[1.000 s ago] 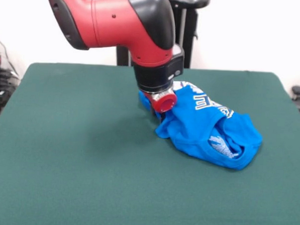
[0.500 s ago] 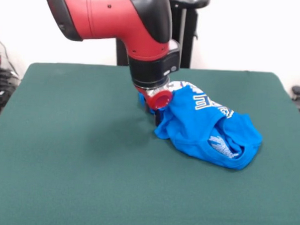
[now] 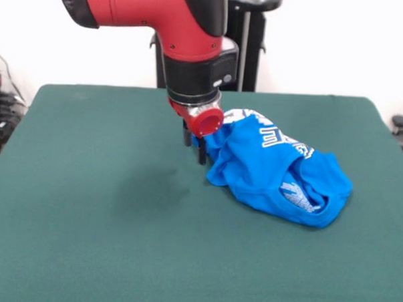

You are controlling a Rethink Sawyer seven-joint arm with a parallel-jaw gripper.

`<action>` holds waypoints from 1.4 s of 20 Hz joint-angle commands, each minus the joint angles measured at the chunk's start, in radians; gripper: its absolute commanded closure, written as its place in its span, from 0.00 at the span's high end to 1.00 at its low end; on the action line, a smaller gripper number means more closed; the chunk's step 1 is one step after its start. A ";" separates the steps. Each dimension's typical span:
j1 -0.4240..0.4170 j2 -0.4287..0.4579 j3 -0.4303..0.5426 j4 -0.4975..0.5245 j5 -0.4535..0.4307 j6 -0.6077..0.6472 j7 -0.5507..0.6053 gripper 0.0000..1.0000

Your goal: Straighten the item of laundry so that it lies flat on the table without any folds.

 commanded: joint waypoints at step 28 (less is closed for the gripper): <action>-0.021 0.167 0.137 0.046 0.096 -0.048 -0.117 1.00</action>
